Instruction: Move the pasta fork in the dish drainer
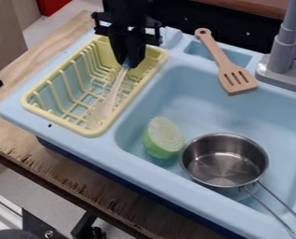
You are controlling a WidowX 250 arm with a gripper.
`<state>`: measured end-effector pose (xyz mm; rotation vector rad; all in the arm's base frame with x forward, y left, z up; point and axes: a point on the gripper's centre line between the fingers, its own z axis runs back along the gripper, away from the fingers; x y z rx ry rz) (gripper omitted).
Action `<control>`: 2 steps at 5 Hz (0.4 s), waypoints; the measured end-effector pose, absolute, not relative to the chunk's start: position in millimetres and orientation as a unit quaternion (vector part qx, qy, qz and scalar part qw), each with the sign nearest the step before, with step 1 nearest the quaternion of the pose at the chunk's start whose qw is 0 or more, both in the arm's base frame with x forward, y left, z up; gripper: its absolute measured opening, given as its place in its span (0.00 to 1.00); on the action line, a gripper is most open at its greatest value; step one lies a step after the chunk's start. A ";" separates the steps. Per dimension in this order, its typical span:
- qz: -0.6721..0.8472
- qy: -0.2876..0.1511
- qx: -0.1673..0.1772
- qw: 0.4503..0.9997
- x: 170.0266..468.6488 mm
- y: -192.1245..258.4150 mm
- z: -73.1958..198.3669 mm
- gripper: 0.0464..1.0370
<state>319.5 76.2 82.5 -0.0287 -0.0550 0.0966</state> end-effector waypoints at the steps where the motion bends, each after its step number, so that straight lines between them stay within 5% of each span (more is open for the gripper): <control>1: 0.074 -0.011 -0.012 0.997 314.3 76.8 82.3 0.50; 2: 0.127 -0.017 -0.008 0.992 316.6 77.7 81.5 0.80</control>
